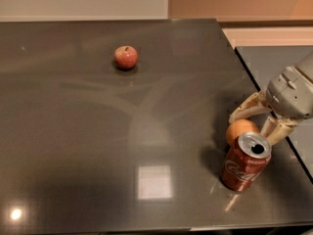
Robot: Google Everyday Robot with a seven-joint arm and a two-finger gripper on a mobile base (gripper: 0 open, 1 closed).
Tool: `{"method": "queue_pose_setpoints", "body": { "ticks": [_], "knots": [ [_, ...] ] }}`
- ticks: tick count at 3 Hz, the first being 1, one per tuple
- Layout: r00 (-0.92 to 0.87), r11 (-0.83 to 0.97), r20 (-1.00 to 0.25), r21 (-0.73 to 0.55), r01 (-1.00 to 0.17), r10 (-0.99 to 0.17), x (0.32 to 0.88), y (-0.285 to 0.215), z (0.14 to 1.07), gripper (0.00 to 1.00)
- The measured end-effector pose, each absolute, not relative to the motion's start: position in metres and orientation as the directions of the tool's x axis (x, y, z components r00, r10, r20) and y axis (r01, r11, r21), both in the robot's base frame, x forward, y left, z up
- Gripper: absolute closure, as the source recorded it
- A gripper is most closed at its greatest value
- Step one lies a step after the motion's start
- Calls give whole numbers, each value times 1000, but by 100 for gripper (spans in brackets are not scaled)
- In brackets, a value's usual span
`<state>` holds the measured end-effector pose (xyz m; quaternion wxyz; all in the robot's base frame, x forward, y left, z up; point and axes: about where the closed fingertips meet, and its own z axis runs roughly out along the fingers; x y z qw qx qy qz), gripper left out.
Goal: Move orange near coke can
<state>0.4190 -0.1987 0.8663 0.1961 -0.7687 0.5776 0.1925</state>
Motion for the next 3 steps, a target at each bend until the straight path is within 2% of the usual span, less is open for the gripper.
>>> {"method": "queue_pose_setpoints", "body": {
  "ticks": [2,3],
  "knots": [
    [270,-266,-501,-82,-961,-822,422,-203,864,13],
    [283,-276,-486,-87,-957,-827,425,-204,865,0]
  ]
}}
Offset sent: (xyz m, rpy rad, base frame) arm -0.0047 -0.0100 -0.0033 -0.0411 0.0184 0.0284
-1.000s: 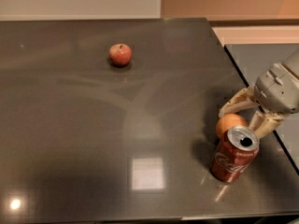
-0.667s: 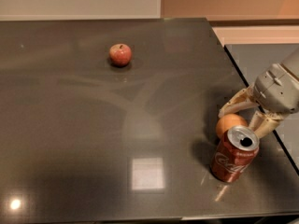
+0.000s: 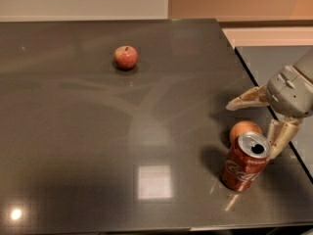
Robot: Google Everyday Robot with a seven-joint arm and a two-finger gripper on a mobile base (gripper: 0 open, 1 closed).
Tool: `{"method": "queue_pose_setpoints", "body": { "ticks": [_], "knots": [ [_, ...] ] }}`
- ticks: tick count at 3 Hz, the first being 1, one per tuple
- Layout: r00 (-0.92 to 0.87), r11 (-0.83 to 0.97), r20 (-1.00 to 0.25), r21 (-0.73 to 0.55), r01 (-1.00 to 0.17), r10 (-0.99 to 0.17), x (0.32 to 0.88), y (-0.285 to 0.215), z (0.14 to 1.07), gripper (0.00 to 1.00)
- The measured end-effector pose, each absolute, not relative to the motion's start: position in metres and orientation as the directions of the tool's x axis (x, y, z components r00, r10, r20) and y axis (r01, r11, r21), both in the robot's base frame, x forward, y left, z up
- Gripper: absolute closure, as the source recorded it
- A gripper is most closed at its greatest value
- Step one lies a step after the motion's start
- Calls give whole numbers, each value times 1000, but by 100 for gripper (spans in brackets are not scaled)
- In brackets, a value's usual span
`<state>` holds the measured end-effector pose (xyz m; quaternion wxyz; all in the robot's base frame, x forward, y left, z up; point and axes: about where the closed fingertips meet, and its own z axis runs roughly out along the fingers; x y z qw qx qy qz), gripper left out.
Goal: Move orange near coke can
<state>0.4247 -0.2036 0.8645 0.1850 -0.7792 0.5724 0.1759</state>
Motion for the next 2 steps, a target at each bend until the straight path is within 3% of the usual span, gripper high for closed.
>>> {"method": "queue_pose_setpoints", "body": {
  "ticks": [2],
  "knots": [
    [323,-307,-431,-108,-946,-842,436,-213,872,0]
  ]
}}
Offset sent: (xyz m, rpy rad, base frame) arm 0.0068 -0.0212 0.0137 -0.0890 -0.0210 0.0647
